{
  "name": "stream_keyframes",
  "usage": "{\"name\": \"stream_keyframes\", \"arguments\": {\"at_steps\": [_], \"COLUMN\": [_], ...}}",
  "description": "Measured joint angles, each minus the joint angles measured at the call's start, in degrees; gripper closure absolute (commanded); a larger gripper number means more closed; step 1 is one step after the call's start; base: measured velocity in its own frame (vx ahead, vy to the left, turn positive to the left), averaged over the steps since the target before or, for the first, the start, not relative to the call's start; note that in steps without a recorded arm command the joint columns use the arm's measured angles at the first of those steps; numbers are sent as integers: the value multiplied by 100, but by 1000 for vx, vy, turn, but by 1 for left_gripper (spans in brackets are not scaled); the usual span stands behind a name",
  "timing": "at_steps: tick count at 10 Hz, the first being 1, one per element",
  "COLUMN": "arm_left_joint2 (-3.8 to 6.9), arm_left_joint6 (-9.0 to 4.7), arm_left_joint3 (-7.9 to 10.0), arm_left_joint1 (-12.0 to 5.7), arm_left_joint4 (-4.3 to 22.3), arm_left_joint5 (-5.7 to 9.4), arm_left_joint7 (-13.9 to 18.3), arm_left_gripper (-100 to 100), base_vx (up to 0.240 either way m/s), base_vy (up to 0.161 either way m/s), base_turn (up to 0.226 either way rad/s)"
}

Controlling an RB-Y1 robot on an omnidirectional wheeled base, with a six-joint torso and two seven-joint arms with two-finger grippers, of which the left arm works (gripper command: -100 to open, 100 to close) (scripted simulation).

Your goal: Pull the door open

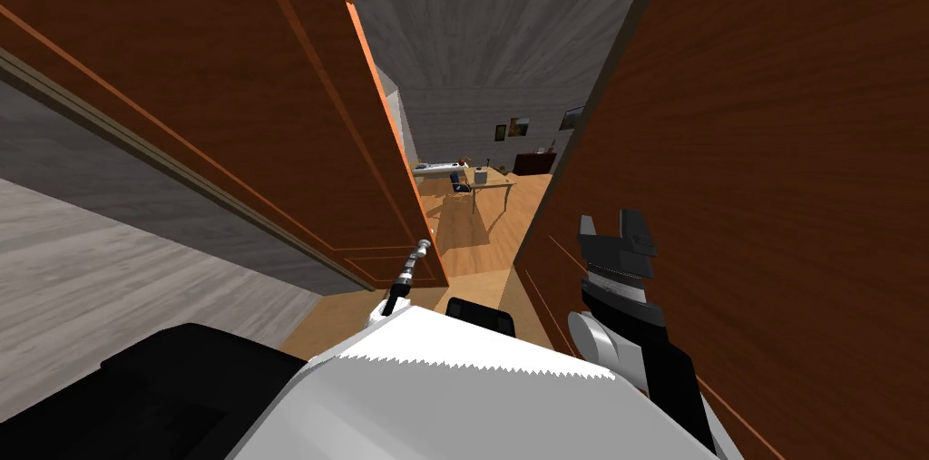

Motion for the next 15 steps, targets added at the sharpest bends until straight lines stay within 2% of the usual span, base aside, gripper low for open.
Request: {"name": "stream_keyframes", "arguments": {"at_steps": [4, 5, 6, 7, 9, 11, 12, 15], "arm_left_joint2": [21, 12, 10, 21, 21, 30, 23, 37], "arm_left_joint6": [-11, 52, 75, 46, 156, 199, 173, 148], "arm_left_joint3": [-95, -127, -153, -184, -229, -266, -283, -368], "arm_left_joint1": [-57, -18, -17, -73, 19, 23, -47, -60], "arm_left_joint4": [88, -5, -17, 79, -98, -131, -36, 24], "arm_left_joint5": [270, 390, 445, 532, 667, 803, 846, 1059], "arm_left_joint7": [563, 715, 847, 1004, 1256, 1495, 1593, 1986], "arm_left_gripper": [100, 100, 100, 100, 100, 100, 100, 100], "base_vx": [-65, -65, -67, -50, -49, -53, -56, -50], "base_vy": [18, 29, 23, 19, 18, 16, 17, 15], "base_turn": [-83, -61, -100, -55, -69, -69, -88, -61]}}
